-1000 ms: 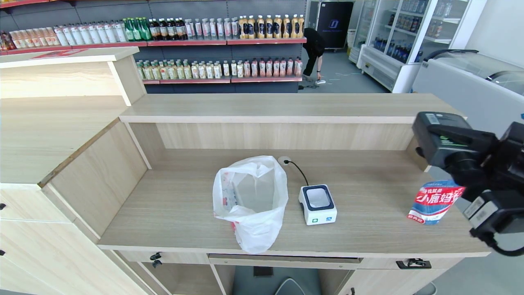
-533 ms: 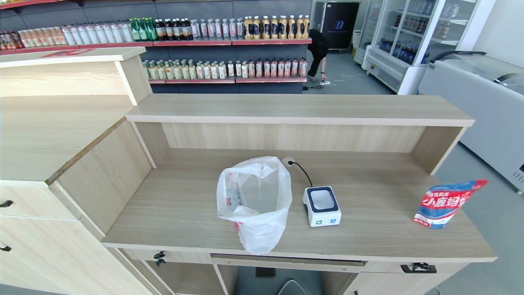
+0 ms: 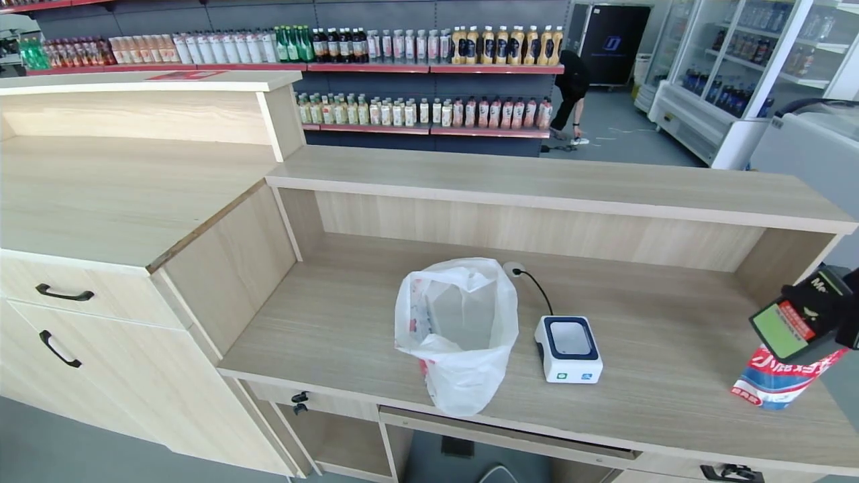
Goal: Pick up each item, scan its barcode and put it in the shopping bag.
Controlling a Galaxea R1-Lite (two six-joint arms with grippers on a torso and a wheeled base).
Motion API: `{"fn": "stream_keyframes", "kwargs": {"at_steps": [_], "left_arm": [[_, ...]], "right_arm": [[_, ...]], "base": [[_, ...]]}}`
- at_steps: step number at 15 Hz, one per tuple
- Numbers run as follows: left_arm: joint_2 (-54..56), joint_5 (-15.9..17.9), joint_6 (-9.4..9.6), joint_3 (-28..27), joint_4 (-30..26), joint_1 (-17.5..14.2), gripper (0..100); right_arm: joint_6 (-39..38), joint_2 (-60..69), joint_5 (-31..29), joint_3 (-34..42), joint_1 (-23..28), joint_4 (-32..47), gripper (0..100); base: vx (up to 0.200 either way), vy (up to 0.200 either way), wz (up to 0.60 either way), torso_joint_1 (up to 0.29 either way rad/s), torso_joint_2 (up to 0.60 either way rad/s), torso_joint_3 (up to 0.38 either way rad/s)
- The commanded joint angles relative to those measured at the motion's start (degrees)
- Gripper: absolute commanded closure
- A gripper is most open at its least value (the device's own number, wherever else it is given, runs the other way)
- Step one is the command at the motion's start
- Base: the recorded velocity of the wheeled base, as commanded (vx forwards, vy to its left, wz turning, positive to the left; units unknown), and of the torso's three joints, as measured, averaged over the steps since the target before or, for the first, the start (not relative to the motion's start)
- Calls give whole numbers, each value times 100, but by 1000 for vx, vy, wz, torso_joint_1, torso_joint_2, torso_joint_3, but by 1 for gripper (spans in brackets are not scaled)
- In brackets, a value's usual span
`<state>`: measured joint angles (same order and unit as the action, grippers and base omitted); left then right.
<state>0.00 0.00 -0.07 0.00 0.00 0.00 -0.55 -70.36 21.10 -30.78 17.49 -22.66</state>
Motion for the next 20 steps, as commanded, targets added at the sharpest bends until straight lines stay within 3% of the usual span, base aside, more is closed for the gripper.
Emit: {"fn": "stream_keyframes", "kwargs": {"at_steps": [1, 5, 8, 11, 16, 20], "left_arm": [[0, 0, -1, 0, 0, 0, 0], [0, 0, -1, 0, 0, 0, 0], [0, 0, -1, 0, 0, 0, 0], [0, 0, -1, 0, 0, 0, 0], [0, 0, -1, 0, 0, 0, 0], [0, 0, -1, 0, 0, 0, 0]], "right_arm": [[-789, -1260, 597, -648, -62, -63, 100], [-1167, -2614, 1695, -1466, 26, -599, 100], [-1149, -2948, 2416, -1431, 35, -880, 100], [-1053, -3229, 2662, -1404, 35, -1012, 100], [-139, -3634, 2768, -1246, 105, -1030, 100], [2, -3739, 2794, -1167, -9, -1030, 100]], "base": [[0, 0, 0, 0, 0, 0], [0, 0, 0, 0, 0, 0], [0, 0, 0, 0, 0, 0], [0, 0, 0, 0, 0, 0], [0, 0, 0, 0, 0, 0], [0, 0, 0, 0, 0, 0]]}}
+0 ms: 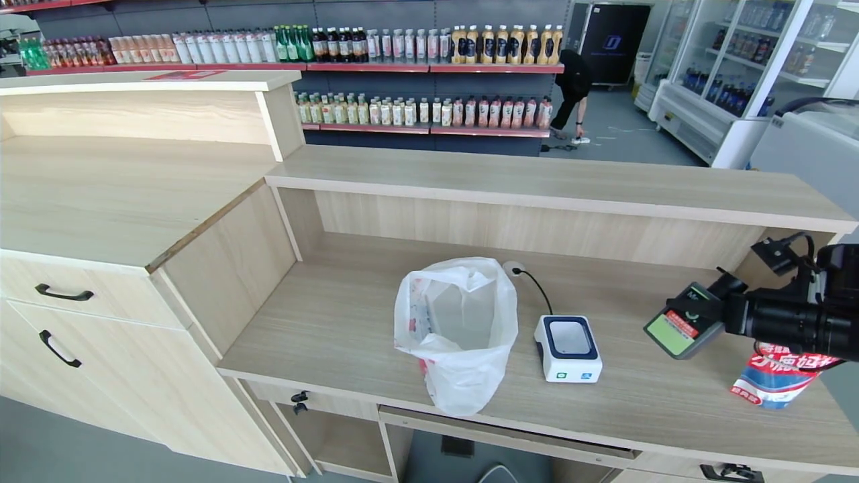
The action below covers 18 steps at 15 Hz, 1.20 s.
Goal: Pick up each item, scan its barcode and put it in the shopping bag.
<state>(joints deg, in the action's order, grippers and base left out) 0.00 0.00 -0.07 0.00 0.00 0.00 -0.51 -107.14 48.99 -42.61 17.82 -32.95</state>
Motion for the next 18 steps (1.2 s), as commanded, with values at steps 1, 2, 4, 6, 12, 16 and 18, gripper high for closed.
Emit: {"fn": "stream_keyframes", "kwargs": {"at_steps": [1, 2, 4, 6, 12, 16, 18], "left_arm": [[0, 0, -1, 0, 0, 0, 0], [0, 0, -1, 0, 0, 0, 0], [0, 0, -1, 0, 0, 0, 0], [0, 0, -1, 0, 0, 0, 0], [0, 0, -1, 0, 0, 0, 0], [0, 0, -1, 0, 0, 0, 0], [0, 0, -1, 0, 0, 0, 0]], "right_arm": [[86, -123, 5, 15, -104, -1, 100], [192, -184, -4, 15, -156, -1, 100], [324, -272, -21, -11, -253, -27, 100], [412, -386, -48, -55, -332, -54, 100], [403, -720, -241, -275, -605, -203, 100], [350, -826, -250, -433, -754, -247, 100], [341, -878, -250, -477, -815, -256, 100]], "base": [[0, 0, 0, 0, 0, 0], [0, 0, 0, 0, 0, 0], [0, 0, 0, 0, 0, 0], [0, 0, 0, 0, 0, 0], [0, 0, 0, 0, 0, 0], [0, 0, 0, 0, 0, 0], [0, 0, 0, 0, 0, 0]]}}
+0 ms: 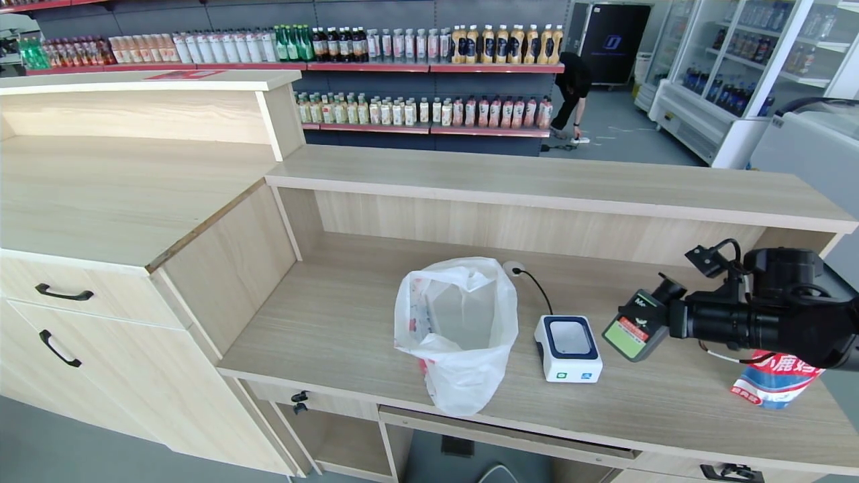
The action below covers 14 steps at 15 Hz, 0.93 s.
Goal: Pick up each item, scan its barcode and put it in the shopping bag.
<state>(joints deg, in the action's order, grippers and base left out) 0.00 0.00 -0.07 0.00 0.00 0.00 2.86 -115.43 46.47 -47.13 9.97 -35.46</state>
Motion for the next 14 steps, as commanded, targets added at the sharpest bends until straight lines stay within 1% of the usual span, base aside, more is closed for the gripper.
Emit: {"fn": "stream_keyframes", "kwargs": {"at_steps": [1, 4, 11, 14], "left_arm": [[0, 0, -1, 0, 0, 0, 0], [0, 0, -1, 0, 0, 0, 0], [0, 0, -1, 0, 0, 0, 0], [0, 0, -1, 0, 0, 0, 0]], "right_arm": [[-5, -85, 2, -60, -57, -5, 100], [-5, -199, -165, -156, -83, -13, 100], [-23, -348, -165, -262, -197, -75, 100], [-93, -454, -173, -279, -303, -233, 100]], "base": [[0, 0, 0, 0, 0, 0], [0, 0, 0, 0, 0, 0], [0, 0, 0, 0, 0, 0], [0, 0, 0, 0, 0, 0]]}}
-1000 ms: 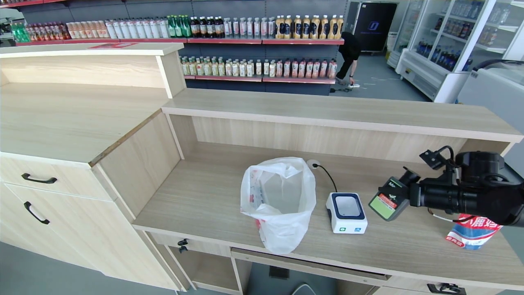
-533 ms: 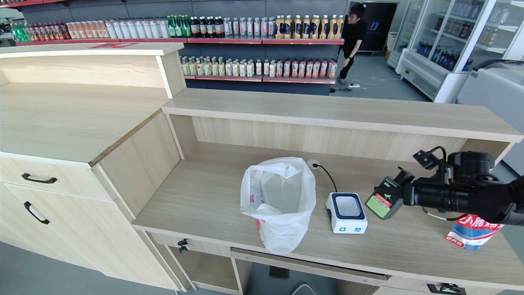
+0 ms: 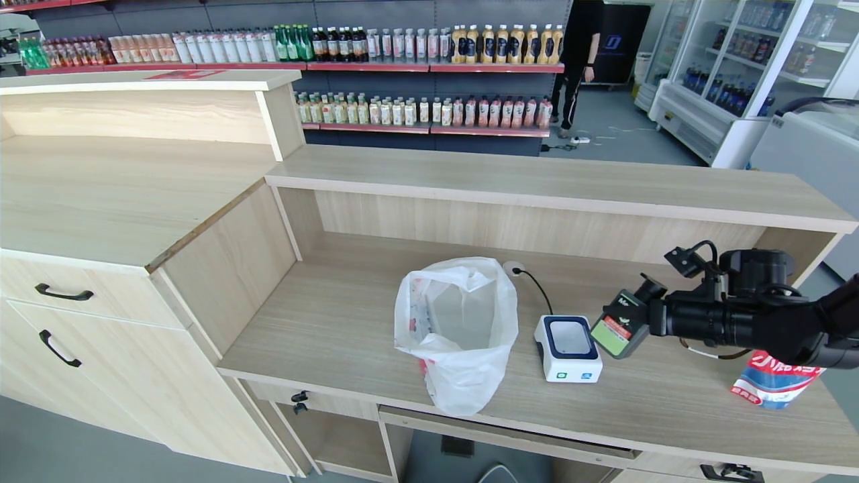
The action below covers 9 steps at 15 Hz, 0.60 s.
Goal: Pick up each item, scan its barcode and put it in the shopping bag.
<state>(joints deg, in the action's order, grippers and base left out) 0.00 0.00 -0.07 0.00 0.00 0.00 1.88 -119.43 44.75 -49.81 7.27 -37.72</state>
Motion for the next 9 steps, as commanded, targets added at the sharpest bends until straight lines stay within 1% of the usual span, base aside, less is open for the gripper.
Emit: {"fn": "stream_keyframes", "kwargs": {"at_steps": [1, 6, 9], "left_arm": [[0, 0, -1, 0, 0, 0, 0], [0, 0, -1, 0, 0, 0, 0], [0, 0, -1, 0, 0, 0, 0]], "right_arm": [[-47, -98, -2, -55, -76, -25, 100], [-188, -265, -2, -354, -208, -25, 100], [-188, -335, -37, -398, -261, -25, 100]], "base": [[0, 0, 0, 0, 0, 0], [0, 0, 0, 0, 0, 0], [0, 0, 0, 0, 0, 0]]}}
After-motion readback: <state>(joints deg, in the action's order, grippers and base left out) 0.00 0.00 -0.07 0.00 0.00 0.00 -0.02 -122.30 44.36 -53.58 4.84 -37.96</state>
